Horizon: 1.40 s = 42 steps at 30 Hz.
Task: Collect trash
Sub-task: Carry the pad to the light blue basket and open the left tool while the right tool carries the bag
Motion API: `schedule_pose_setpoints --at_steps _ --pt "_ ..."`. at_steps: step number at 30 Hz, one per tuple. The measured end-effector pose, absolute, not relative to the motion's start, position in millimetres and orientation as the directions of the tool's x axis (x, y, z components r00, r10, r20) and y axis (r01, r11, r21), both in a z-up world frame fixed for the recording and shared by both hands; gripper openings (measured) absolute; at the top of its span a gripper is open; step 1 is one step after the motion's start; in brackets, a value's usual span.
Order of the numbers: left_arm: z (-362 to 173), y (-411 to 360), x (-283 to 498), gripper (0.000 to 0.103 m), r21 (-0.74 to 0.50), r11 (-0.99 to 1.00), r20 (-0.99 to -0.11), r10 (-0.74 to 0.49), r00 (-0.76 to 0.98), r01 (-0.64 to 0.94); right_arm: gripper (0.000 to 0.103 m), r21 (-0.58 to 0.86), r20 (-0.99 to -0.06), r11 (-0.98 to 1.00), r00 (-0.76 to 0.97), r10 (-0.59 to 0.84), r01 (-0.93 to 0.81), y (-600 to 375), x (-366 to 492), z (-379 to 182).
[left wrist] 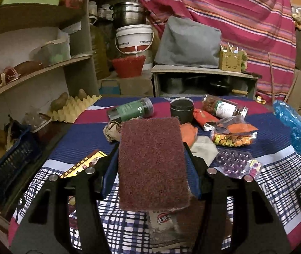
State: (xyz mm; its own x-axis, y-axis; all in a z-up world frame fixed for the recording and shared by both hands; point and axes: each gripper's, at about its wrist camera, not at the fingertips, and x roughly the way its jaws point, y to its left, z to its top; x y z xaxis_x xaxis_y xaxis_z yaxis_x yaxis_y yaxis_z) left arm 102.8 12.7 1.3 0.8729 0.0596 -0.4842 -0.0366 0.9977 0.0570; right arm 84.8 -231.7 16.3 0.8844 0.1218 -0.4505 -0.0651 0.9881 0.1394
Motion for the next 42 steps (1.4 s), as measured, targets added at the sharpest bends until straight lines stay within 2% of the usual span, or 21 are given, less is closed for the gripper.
schedule_pose_setpoints --at_steps 7,12,17,21,32,42 --pt "15.1 -4.4 102.7 0.055 -0.008 1.000 -0.504 0.002 0.864 -0.007 0.019 0.143 -0.440 0.990 0.897 0.048 0.018 -258.6 65.4 30.9" --pt "31.4 -53.2 101.0 0.055 0.039 0.998 -0.464 -0.031 0.886 0.055 0.019 0.083 -0.439 0.993 0.897 -0.044 0.089 -296.1 36.7 40.5" --pt "51.3 -107.1 97.0 0.055 0.031 0.990 -0.424 -0.112 0.899 0.138 0.019 0.070 -0.429 0.984 0.896 -0.118 0.163 -339.7 6.9 49.0" --pt "57.1 -157.0 95.6 0.055 0.006 0.976 -0.426 -0.193 0.884 0.216 0.019 0.039 -0.409 0.972 0.891 -0.196 0.231 -376.8 -20.1 56.9" --pt "48.7 -290.8 74.8 0.055 0.038 0.914 -0.423 -0.352 0.835 0.405 0.019 0.049 -0.406 0.930 0.858 -0.314 0.364 -457.5 -49.9 50.1" --pt "21.6 -363.7 79.6 0.055 0.017 0.853 -0.463 -0.456 0.760 0.522 0.019 0.085 -0.432 0.898 0.828 -0.358 0.433 -506.3 -46.3 23.1"
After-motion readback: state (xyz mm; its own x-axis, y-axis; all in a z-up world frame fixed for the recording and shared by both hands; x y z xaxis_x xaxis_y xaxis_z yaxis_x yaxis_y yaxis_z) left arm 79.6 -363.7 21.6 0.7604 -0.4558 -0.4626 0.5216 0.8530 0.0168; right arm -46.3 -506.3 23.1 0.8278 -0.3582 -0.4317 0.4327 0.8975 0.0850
